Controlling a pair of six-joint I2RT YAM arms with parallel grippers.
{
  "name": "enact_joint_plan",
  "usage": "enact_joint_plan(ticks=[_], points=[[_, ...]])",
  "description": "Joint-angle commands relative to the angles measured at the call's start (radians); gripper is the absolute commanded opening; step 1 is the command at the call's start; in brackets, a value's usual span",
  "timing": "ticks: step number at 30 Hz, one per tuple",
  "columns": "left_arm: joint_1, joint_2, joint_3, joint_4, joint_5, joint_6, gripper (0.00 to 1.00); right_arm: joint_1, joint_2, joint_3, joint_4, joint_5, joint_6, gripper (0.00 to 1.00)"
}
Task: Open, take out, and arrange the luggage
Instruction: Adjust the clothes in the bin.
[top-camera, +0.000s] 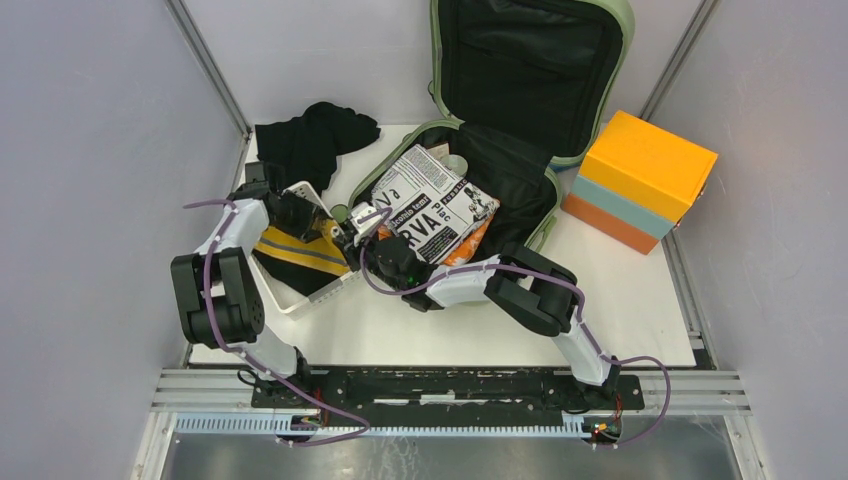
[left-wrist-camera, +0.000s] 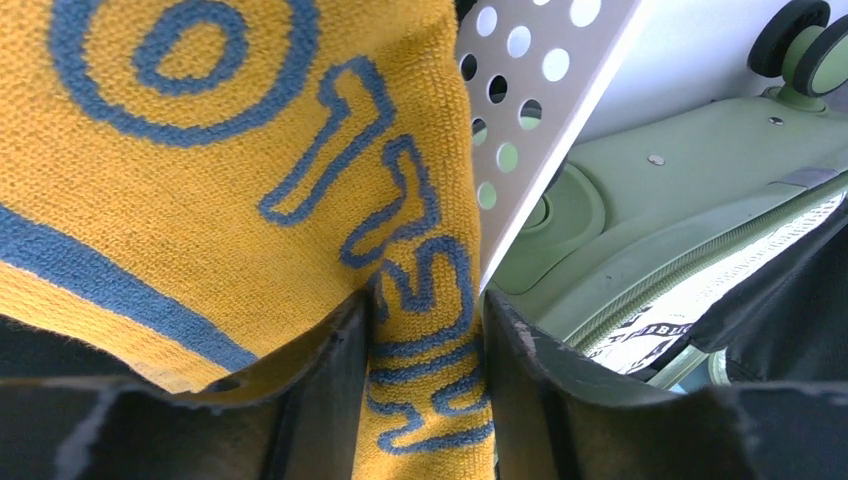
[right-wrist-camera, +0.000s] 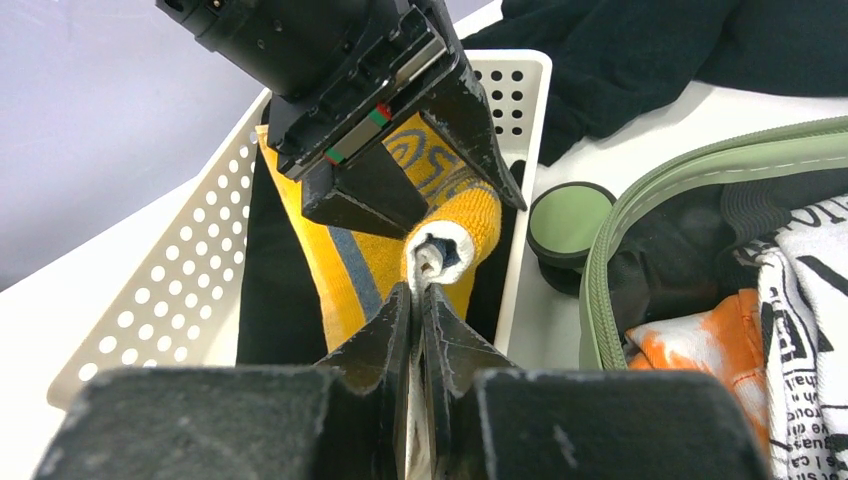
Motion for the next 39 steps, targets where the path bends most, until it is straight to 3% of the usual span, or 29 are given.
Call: enact_joint_plan(ticks=[1,7,9,17,22,27,33,39], points=[[0.005,-0.046,-0.016,0.029,0.055,-0.014,0.46,0.008,-0.033,0.003,0.073,-0.024,-0.038,0.11],[0.008,-0.085,-0.015,-0.009,0.035,0.031,0.2,0.009,-0.041,-0.002,0.072,-0.032,-0.045,0.13],[0.009,-0.109,-0.023,-0.014,0.014,0.047,0.16,0.008,-0.046,-0.006,0.074,-0.042,-0.046,0.18],[0.014,-0.198,-0.041,-0.074,-0.145,0.203,0.08,0.007,-0.119,-0.084,0.083,-0.116,-0.09,0.61],[0.015,-0.259,-0.055,-0.106,-0.251,0.309,0.02,0.006,-0.218,-0.194,0.076,-0.227,-0.155,0.75],[0.015,-0.299,-0.061,-0.133,-0.291,0.343,0.02,0.005,-0.258,-0.205,0.03,-0.31,-0.267,0.98],[0.015,-0.305,-0.049,-0.138,-0.264,0.344,0.02,0.005,-0.153,0.029,-0.174,-0.366,-0.307,0.98],[0.016,-0.3,-0.033,-0.14,-0.238,0.348,0.02,0.005,-0.073,0.166,-0.27,-0.316,-0.281,0.98]])
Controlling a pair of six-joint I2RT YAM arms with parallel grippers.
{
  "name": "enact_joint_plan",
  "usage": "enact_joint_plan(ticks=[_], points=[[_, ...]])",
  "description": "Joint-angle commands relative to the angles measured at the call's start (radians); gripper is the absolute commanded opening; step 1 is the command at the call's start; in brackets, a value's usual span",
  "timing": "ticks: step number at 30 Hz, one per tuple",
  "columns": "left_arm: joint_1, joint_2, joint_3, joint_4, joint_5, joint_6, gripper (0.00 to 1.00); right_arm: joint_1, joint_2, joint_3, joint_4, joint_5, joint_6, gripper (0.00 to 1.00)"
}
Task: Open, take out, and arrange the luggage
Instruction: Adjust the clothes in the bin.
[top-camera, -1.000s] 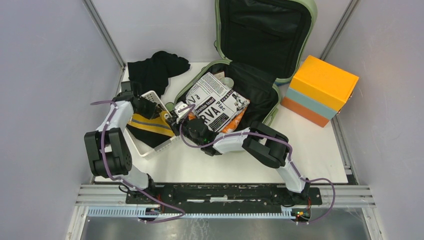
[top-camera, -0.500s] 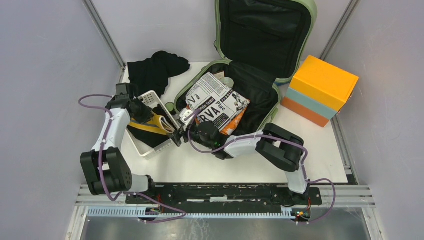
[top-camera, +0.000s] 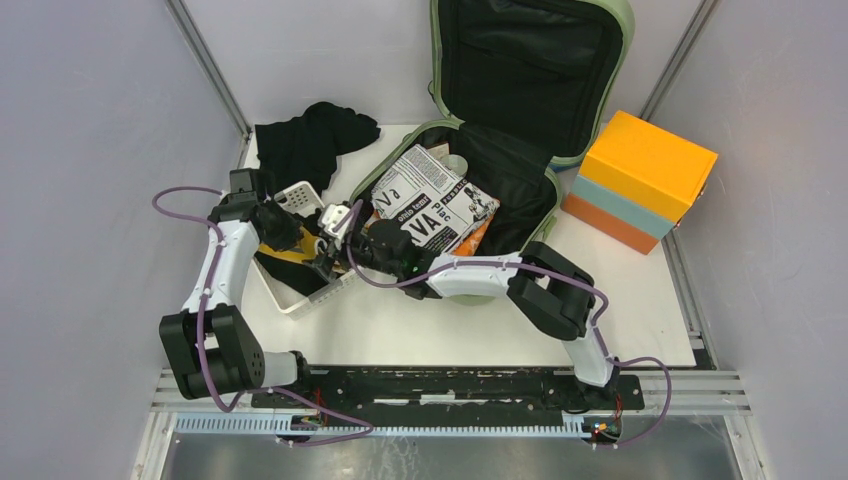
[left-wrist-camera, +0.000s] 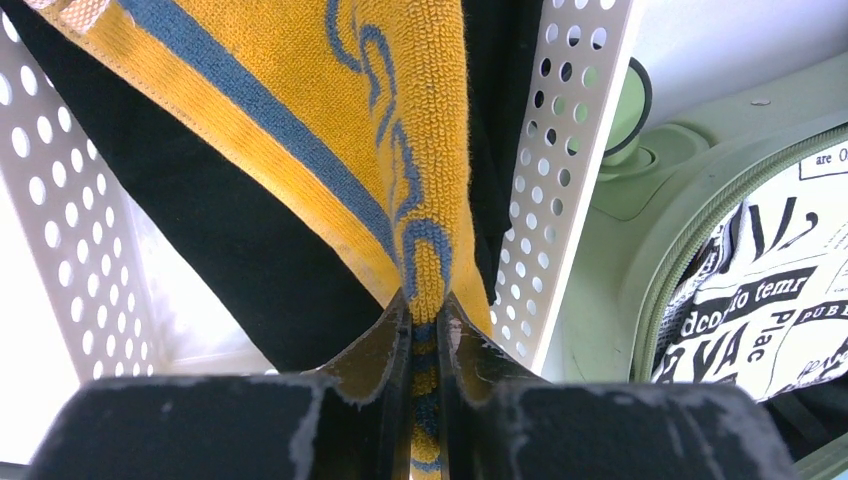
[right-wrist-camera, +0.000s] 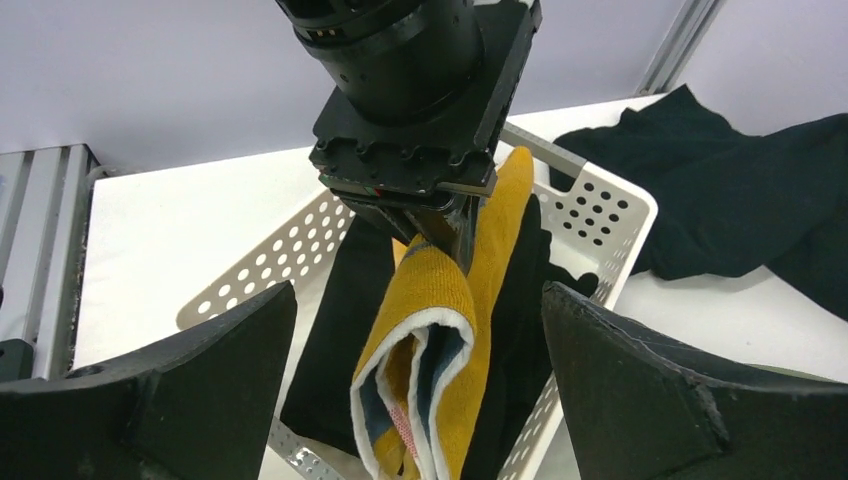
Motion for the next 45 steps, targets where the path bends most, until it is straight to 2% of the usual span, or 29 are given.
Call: enact_joint_plan(ticks=[1,7,11,21,23,26,29,32,39,45], points=[[0.007,-0.023,0.03,0.009,0.009,0.044,0.02,0.002,0.051,0.107,-0.098,0.022,-0.006,0.98],[0.007,-0.025,0.035,0.015,0.018,0.037,0.02,0.003,0.116,0.201,-0.181,-0.008,-0.018,0.98],[0.006,-0.027,0.044,0.015,0.023,0.035,0.02,0.002,0.142,0.229,-0.202,-0.015,-0.025,0.92],[0.007,-0.02,0.052,0.027,0.02,0.014,0.07,-0.003,0.153,0.273,-0.22,-0.033,-0.097,0.3],[0.008,-0.016,0.05,0.032,0.015,0.008,0.15,-0.008,0.137,0.25,-0.197,-0.032,-0.104,0.17],[0.012,-0.005,0.05,0.045,-0.018,-0.004,0.43,-0.016,0.111,0.207,-0.163,-0.033,-0.103,0.05],[0.04,0.019,0.047,0.077,-0.024,-0.02,0.61,-0.027,0.097,0.182,-0.14,-0.043,-0.095,0.03],[0.096,0.075,0.055,0.127,0.02,-0.021,0.67,-0.033,0.092,0.17,-0.127,-0.057,-0.088,0.02],[0.134,0.228,0.141,0.173,0.016,0.002,0.68,-0.04,0.081,0.14,-0.083,-0.077,-0.063,0.01],[0.133,0.283,0.167,0.211,0.034,-0.013,0.68,-0.041,0.076,0.131,-0.057,-0.097,-0.052,0.01]])
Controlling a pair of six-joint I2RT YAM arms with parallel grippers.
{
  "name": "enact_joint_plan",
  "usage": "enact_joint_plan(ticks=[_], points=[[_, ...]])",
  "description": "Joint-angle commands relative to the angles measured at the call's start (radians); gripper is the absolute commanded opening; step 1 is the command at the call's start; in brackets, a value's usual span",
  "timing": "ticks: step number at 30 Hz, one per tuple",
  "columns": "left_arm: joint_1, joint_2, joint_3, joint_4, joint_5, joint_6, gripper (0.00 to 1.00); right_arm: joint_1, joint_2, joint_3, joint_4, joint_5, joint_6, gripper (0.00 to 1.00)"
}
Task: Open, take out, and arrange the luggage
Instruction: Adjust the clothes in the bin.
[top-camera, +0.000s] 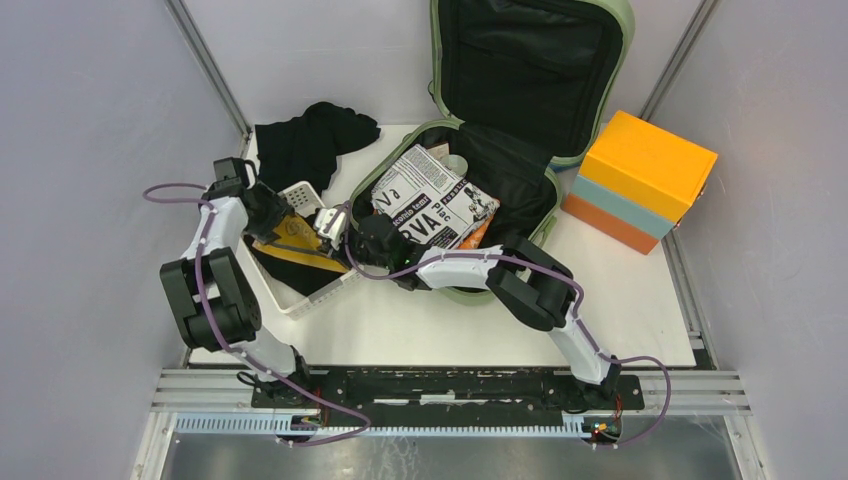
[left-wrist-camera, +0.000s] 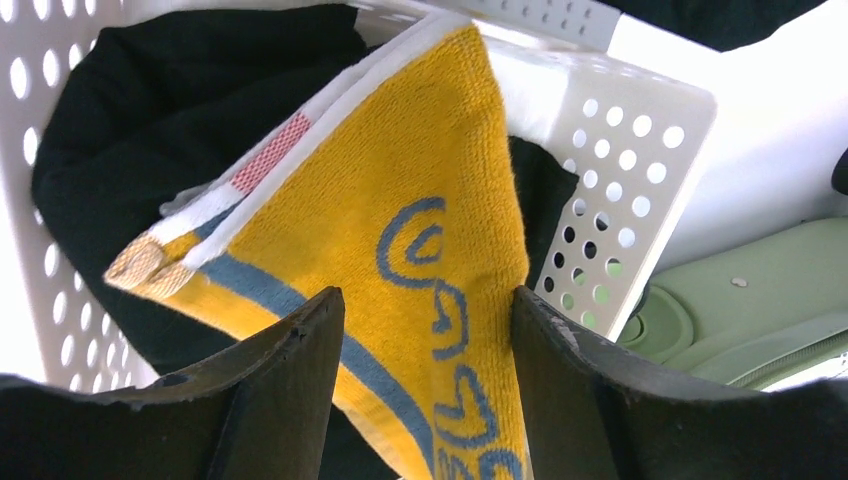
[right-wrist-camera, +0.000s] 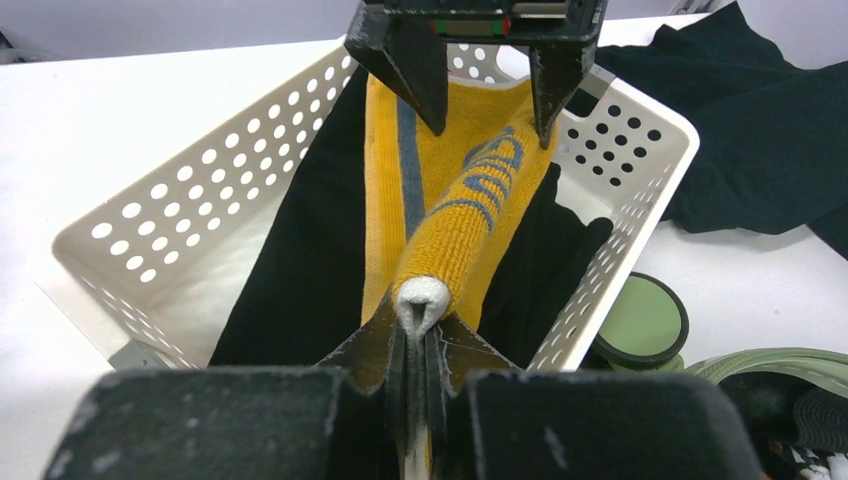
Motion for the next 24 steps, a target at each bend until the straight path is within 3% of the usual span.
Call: enact_joint_plan(ticks=[1,9,11,15,18,24], points=[[0.001,0.024,0.064,0.07,0.019,-0.011,0.68,0.001,-0.078,-0.007,0.092,-0.039,0.022,0.01],[0.001,0.1,0.127,0.073,0.014,-0.036,0.65,0.001,-0.091,-0.042,0.122,-0.06,0.025,0.01],[0.002,0.118,0.131,0.072,0.015,-0.04,0.48,0.001,-0.092,-0.043,0.123,-0.06,0.026,0.01],[0.003,0.129,0.129,0.071,0.015,-0.038,0.28,0.001,-0.094,-0.047,0.123,-0.062,0.028,0.01],[0.006,0.117,0.135,0.056,0.01,-0.033,0.05,0.002,-0.095,-0.051,0.123,-0.064,0.029,0.01],[0.012,-0.005,0.146,0.007,-0.064,-0.013,0.02,0.003,-0.132,-0.1,0.168,-0.073,0.064,0.01]])
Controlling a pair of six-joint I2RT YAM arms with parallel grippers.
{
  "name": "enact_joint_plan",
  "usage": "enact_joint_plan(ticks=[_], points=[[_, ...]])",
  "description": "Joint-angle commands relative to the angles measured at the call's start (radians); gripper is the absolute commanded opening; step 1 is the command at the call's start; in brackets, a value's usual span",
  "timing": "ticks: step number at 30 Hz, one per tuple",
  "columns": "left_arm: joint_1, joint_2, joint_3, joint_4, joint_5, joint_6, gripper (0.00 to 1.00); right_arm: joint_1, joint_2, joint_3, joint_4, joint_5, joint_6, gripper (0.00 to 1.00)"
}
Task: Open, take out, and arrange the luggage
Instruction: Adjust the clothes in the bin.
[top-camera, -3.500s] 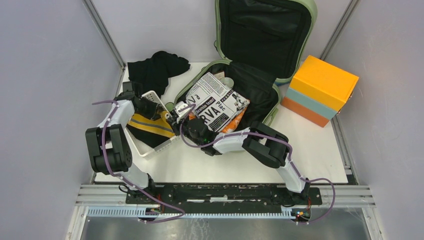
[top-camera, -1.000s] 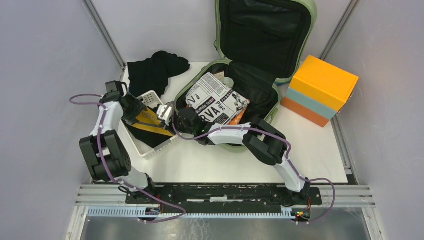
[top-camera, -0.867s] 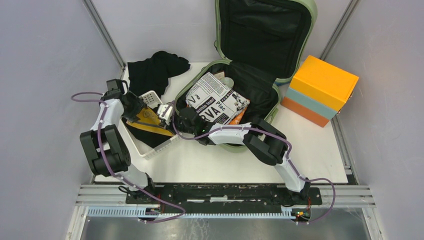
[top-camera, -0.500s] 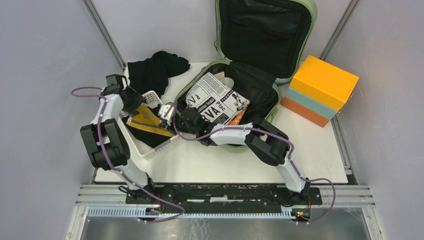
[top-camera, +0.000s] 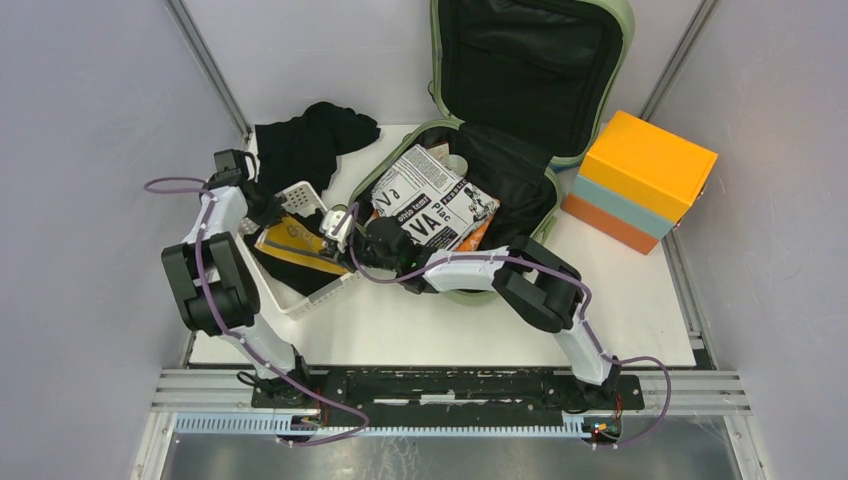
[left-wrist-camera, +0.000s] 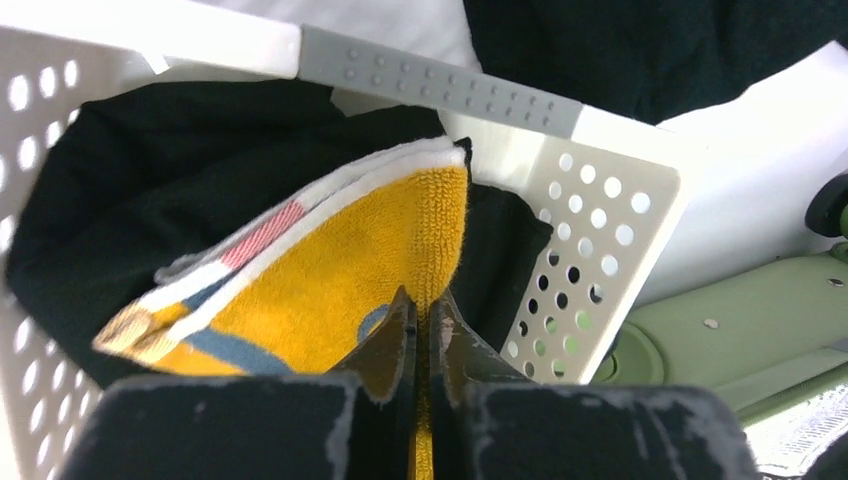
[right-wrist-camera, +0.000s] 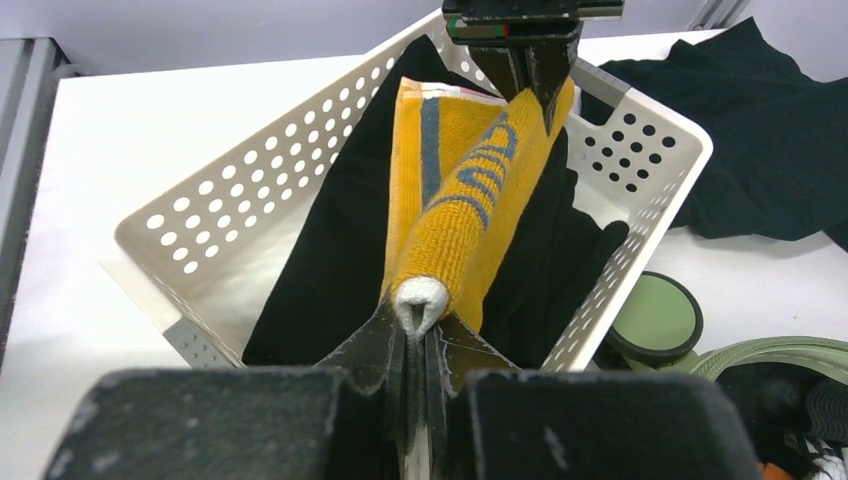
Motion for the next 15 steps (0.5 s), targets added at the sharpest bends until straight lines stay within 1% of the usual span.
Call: enact_joint_plan(ticks=[1,8,10,15], points=[[0.013,-0.158,0.042,-0.021,-0.091,0.018,0.02,0.007,-0.095,-0.03,0.11,-0.028,0.051,0.01],[0.02,-0.365,0.005,-0.08,-0.248,0.039,0.02,0.055,-0.123,-0.034,0.156,-0.001,0.102,0.02],[0.022,-0.405,0.012,-0.098,-0.299,0.056,0.02,0.075,-0.122,-0.029,0.169,0.018,0.116,0.02],[0.023,-0.475,0.033,-0.135,-0.419,0.118,0.02,0.124,-0.085,0.016,0.196,0.071,0.223,0.02]])
